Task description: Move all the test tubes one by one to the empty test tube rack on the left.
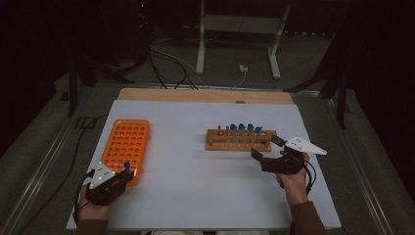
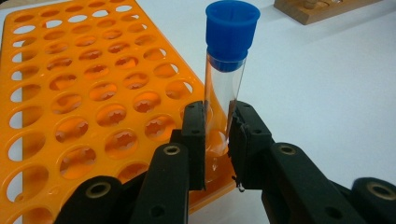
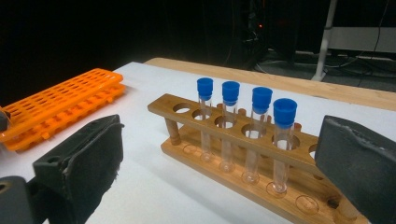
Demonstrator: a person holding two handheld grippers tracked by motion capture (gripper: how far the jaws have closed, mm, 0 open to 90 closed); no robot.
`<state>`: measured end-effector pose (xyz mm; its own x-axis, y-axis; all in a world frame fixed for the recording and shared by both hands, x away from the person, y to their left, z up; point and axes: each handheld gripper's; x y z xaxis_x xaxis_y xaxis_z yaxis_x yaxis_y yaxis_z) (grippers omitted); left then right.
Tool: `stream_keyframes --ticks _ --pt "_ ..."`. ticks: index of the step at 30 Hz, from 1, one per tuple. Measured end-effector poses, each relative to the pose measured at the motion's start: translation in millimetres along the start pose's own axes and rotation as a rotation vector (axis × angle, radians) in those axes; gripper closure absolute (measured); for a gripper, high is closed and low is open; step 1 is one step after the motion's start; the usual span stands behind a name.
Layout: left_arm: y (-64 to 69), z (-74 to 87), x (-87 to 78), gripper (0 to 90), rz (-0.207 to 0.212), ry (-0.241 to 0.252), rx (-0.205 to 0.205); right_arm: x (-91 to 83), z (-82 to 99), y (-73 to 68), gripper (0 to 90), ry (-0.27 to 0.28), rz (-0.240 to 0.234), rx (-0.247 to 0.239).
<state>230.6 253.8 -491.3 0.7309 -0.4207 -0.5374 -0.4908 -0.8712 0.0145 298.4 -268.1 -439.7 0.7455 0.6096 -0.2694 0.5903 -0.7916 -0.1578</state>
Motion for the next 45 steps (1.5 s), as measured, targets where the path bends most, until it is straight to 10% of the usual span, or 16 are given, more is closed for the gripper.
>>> stream_keyframes --ticks 21,29,45 --pt "-7.1 -6.2 -16.8 37.4 0.026 0.228 -0.118 3.2 0.3 3.2 1.8 0.001 0.032 -0.013" --pt "2.3 -20.7 -21.2 16.8 -0.047 0.28 -0.115 12.7 -1.6 23.4 5.1 -0.016 0.093 0.009" --pt "36.1 -49.3 -4.0 5.4 -0.012 0.304 -0.047 43.6 2.7 36.3 14.1 -0.102 0.115 -0.002"
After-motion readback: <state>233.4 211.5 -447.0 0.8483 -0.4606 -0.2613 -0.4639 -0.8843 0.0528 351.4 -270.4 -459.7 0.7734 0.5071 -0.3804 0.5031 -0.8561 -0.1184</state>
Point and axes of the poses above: each handheld gripper's, and its own axes: x roughly forward along the jaws, z roughly out of its underside, y roughly to its right, and after that the axes turned 2 degrees about y, right-handed
